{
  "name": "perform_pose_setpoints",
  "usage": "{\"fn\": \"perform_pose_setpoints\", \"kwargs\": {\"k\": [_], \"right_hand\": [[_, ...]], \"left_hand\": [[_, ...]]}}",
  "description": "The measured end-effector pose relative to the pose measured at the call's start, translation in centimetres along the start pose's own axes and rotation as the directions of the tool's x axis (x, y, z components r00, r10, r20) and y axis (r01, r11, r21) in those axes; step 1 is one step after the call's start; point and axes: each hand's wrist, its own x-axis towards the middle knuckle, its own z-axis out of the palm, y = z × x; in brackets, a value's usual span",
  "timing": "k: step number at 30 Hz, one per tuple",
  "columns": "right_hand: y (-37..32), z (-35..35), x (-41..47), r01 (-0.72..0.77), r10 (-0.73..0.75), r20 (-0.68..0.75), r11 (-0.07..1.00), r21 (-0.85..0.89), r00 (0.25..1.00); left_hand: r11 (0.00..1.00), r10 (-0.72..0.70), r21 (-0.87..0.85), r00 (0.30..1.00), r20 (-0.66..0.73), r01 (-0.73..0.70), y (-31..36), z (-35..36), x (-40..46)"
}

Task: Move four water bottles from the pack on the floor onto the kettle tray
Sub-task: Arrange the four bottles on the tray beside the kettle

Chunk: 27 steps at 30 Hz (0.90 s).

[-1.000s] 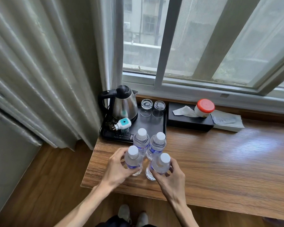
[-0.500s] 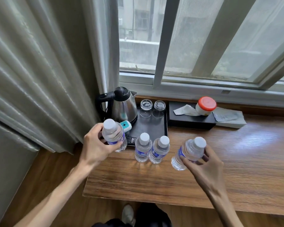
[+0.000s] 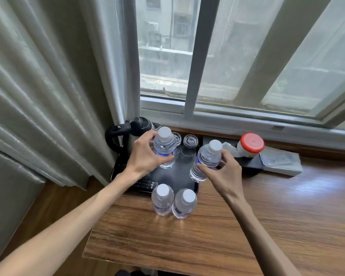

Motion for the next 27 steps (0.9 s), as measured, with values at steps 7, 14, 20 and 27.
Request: {"fn": "perform_pose_setpoints", "kwargs": {"k": [7,14,20,27], "right_hand": [[0.6,3.8,3.3,-0.004,0.003,0.071,1.000,0.026,0.997],[2.0,5.7,5.4,-0.071,0.066,0.100,0.996,0.044,0.993],[3.0,6.7,6.4,-0.095,0.091,0.097,0.995,0.041,0.991],[3.4,7.4,6.9,-0.075,0.071,0.074,0.996,0.047,0.995]], "left_hand": [[0.999,-0.018,0.045,0.998,0.055,0.016,-0.4,3.9,2.1],[0.989,-0.132,0.077,0.989,0.060,0.127,-2.3,5.1,3.6],[0.982,-0.175,0.079,0.983,0.057,0.171,-3.7,6.1,4.5],[0.978,-0.197,0.080,0.979,0.057,0.192,-4.9,6.7,4.8]]}}
